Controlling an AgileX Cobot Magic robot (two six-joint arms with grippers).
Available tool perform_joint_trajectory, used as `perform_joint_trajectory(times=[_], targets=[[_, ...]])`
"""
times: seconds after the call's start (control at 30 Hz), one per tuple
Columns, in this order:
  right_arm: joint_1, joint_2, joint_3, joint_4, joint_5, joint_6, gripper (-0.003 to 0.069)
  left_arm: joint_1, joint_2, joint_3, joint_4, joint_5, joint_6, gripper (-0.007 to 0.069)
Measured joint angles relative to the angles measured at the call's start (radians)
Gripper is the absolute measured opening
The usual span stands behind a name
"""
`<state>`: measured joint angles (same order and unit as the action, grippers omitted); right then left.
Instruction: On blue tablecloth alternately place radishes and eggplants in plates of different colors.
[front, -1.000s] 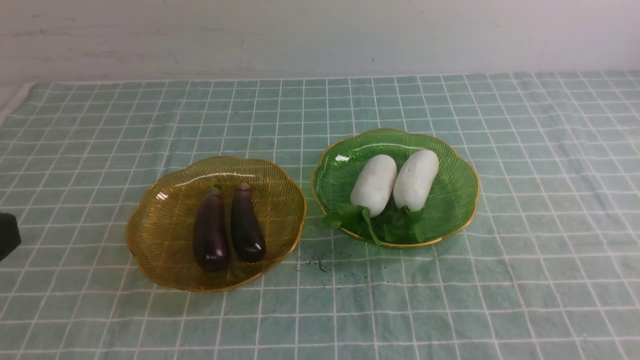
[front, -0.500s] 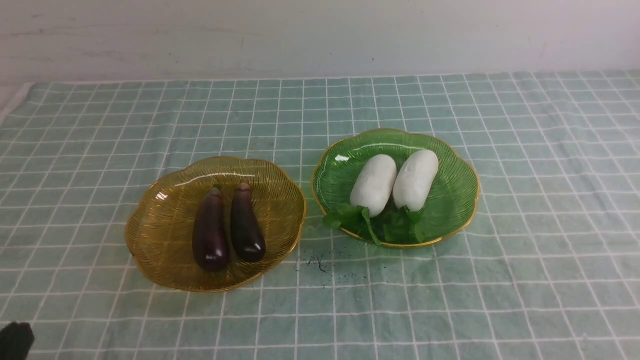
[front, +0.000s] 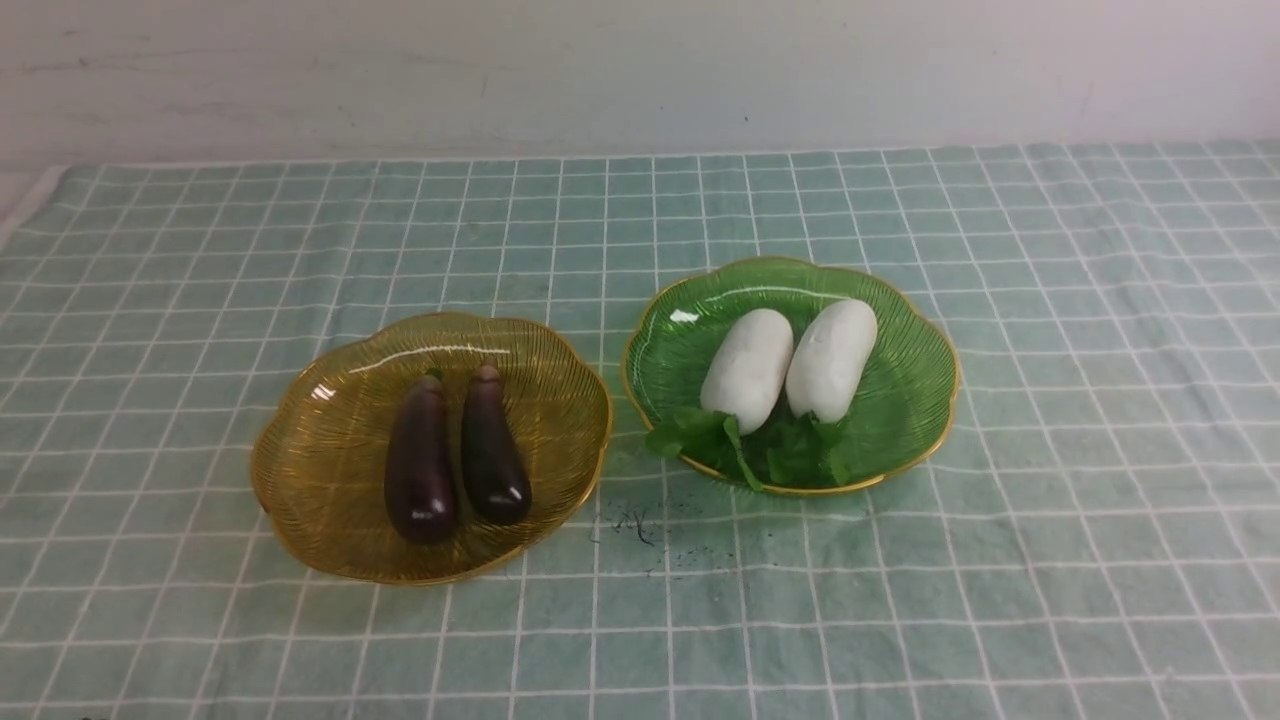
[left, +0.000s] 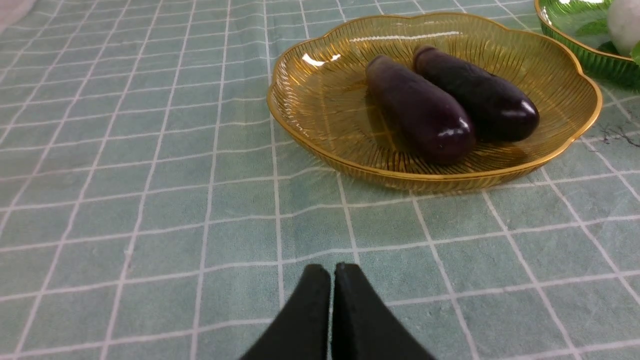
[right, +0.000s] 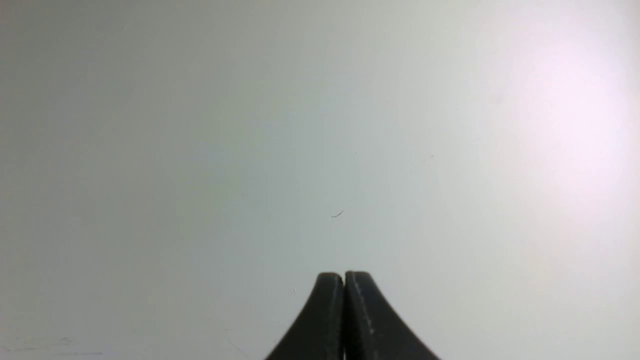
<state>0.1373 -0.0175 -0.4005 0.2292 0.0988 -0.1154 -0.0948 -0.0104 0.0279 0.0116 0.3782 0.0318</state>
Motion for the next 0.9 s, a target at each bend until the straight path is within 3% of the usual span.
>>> perform_joint_trajectory(times=[0.6,0.9], targets=[[0.0,0.0,0.0,-0.014,0.003,-0.008,-0.0014,0.0,0.0,0.0,0.0,0.003,0.0,-0.0008],[0.0,0.0,0.02,-0.192,0.247,-0.017,-0.0014,0.0,0.0,0.0,0.0,0.004,0.0,-0.0008]])
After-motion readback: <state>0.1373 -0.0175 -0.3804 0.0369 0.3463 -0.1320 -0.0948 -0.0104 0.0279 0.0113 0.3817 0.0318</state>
